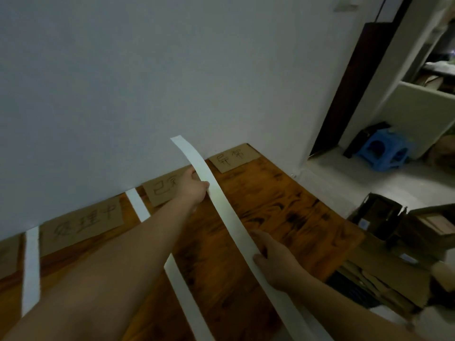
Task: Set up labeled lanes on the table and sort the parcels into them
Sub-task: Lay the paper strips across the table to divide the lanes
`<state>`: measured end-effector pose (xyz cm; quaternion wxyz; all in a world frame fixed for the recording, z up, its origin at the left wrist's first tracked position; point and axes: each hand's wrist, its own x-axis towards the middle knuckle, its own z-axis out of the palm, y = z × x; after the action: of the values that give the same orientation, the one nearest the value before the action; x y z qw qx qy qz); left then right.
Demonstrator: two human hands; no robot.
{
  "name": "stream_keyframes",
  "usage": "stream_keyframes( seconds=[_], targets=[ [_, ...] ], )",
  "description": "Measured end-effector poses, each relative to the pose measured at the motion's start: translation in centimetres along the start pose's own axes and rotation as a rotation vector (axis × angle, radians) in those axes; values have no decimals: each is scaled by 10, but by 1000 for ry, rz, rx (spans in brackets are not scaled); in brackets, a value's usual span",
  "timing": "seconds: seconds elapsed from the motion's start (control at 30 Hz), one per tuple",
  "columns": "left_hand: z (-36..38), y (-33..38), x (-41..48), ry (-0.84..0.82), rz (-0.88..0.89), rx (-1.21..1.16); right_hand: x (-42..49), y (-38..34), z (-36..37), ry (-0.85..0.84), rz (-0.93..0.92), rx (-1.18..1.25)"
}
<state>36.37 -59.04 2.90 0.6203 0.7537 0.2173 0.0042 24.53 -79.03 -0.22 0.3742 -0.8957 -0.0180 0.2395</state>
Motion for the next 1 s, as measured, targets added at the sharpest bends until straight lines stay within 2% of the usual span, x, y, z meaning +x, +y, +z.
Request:
stream_keyframes(
  seconds=[0.2,0.37,0.47,0.53,0.6,0.67,0.73,1.0],
  targets=[
    [48,-17,61,55,47,247,66,29,-16,-31,53,-45],
    [96,-46,106,26,-53,365,118,62,-30,-135,3,-88],
    [118,-68,120,20,-52,644,148,82,-40,-207,-54,-181],
    [125,-84,122,-117,1,948,162,94,-46,-260,-124,-298],
    [129,-102,123,-231,32,1131,170,103,-53,-342,-179,-501],
    [131,-110,127,-247,25,1173,178,112,-59,-403,-280,-695],
    [132,-111,133,-223,27,1177,186,115,-63,-426,-352,-788],
    [117,-85,138,-90,-110,1077,205,104,-74,-376,-438,-817]
  ],
)
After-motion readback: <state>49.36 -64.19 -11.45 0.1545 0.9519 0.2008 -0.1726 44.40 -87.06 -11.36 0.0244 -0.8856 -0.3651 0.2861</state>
